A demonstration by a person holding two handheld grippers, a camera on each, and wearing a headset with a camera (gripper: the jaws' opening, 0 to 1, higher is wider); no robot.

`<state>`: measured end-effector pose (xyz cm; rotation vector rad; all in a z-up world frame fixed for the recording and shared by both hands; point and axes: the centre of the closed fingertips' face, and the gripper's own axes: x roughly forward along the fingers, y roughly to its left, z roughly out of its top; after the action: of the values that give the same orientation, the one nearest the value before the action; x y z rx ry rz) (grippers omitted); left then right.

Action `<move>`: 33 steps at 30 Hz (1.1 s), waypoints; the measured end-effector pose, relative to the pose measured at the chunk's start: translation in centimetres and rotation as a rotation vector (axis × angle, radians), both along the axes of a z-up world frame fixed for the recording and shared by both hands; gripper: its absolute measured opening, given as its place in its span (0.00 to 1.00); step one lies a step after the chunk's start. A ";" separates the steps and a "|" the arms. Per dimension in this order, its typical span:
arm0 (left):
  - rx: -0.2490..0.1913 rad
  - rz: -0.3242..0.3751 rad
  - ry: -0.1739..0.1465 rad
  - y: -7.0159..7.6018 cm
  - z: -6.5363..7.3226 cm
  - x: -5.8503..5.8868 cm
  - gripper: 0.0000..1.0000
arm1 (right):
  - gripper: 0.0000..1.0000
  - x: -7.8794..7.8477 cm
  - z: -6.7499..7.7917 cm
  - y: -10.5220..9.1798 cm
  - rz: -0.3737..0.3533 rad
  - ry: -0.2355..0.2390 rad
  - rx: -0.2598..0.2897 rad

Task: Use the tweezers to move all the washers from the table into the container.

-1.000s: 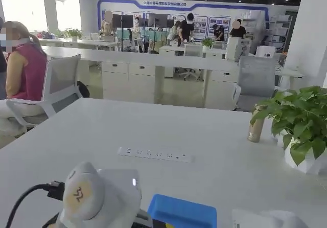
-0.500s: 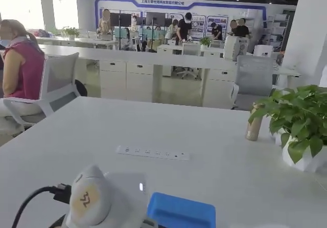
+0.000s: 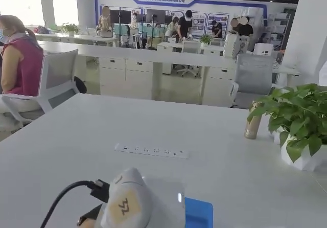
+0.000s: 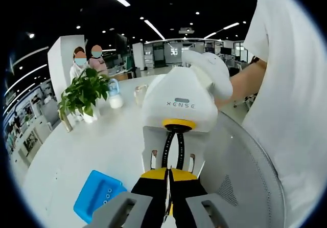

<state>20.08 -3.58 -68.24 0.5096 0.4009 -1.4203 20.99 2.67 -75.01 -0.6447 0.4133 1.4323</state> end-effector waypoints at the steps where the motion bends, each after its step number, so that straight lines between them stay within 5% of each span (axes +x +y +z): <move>1: 0.007 -0.008 -0.010 0.0 -0.1 -0.1 0.00 | 0.01 -0.1 0.2 0.0 0.003 -0.001 -0.003; 8: 0.047 -0.033 -0.057 0.1 -0.6 -0.3 0.00 | 0.01 -0.3 -0.7 -0.1 0.016 -0.001 -0.049; 15: 0.022 -0.020 -0.036 0.1 -0.7 -0.2 0.00 | 0.01 -0.2 -0.7 -0.2 0.006 0.012 -0.041; 20: 0.008 0.099 -0.036 3.0 -0.7 1.6 0.00 | 0.01 0.3 0.2 -0.7 -0.048 0.043 0.026; 24: 0.012 0.262 0.042 7.1 -2.4 3.0 0.00 | 0.01 0.7 0.1 -1.7 -0.088 0.058 0.039; 26: 0.012 0.315 0.063 8.1 -3.2 3.4 0.00 | 0.01 0.6 0.1 -1.8 -0.097 0.071 0.050; 29: -0.036 0.359 0.157 7.8 -4.4 3.0 0.00 | 0.01 0.7 0.2 -1.9 -0.107 0.074 0.056; 32: -0.023 0.374 0.184 7.1 -6.2 2.8 0.00 | 0.01 0.7 0.2 -1.8 -0.112 0.075 0.060; 33: 0.013 0.373 0.185 6.8 -7.2 2.6 0.00 | 0.01 0.7 0.3 -1.7 -0.116 0.076 0.067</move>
<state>22.69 3.23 -75.43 0.2945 0.6196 -1.1059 21.71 0.99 -74.66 -0.5050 0.4534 1.3574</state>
